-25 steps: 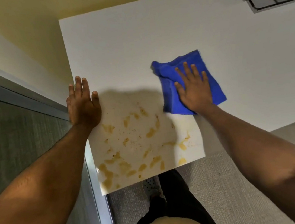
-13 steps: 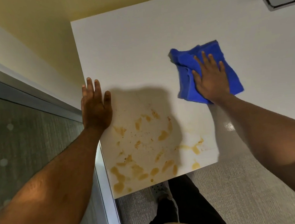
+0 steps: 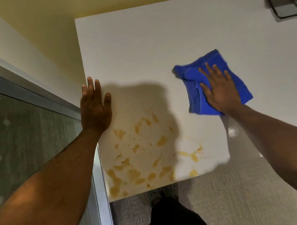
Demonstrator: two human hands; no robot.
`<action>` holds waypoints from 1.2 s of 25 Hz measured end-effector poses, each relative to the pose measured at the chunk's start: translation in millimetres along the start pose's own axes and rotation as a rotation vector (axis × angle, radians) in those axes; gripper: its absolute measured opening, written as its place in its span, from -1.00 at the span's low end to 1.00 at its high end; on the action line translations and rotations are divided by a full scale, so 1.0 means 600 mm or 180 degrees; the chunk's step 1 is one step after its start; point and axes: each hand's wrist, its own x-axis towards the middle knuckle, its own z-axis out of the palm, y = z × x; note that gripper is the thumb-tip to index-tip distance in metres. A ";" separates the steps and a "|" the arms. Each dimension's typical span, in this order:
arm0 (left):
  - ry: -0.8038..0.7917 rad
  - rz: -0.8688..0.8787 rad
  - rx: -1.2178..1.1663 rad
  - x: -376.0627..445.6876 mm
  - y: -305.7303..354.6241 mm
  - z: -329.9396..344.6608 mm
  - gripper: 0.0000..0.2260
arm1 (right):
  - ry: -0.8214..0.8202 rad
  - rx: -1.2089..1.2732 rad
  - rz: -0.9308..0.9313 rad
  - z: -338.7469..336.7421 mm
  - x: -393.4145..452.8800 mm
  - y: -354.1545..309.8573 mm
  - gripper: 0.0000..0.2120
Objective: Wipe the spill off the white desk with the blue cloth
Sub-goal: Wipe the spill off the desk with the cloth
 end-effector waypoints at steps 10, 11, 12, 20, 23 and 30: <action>-0.0219 -0.0341 0.0038 0.007 -0.012 0.004 -0.38 | -0.0240 -0.0155 -0.1503 0.037 -0.066 -0.105 -0.49; -0.0229 -0.0357 0.0047 0.005 -0.011 0.004 -0.37 | -0.0183 -0.0182 -0.1388 0.030 -0.063 -0.075 -0.49; -0.0228 -0.0376 0.0062 0.004 -0.012 0.002 -0.36 | -0.0125 -0.0179 -0.1076 0.024 -0.047 -0.052 -0.49; -0.0160 -0.0211 -0.0089 0.002 -0.003 -0.002 -0.34 | 0.0014 -0.0111 -0.0228 0.031 0.102 -0.198 -0.49; -0.0237 -0.0209 -0.0243 0.002 0.002 -0.004 -0.33 | -0.0087 -0.0127 -0.0736 0.049 0.031 -0.232 -0.50; -0.0093 -0.0009 -0.0427 -0.005 -0.001 -0.003 -0.37 | 0.0090 -0.0032 0.0538 0.016 -0.016 -0.064 -0.47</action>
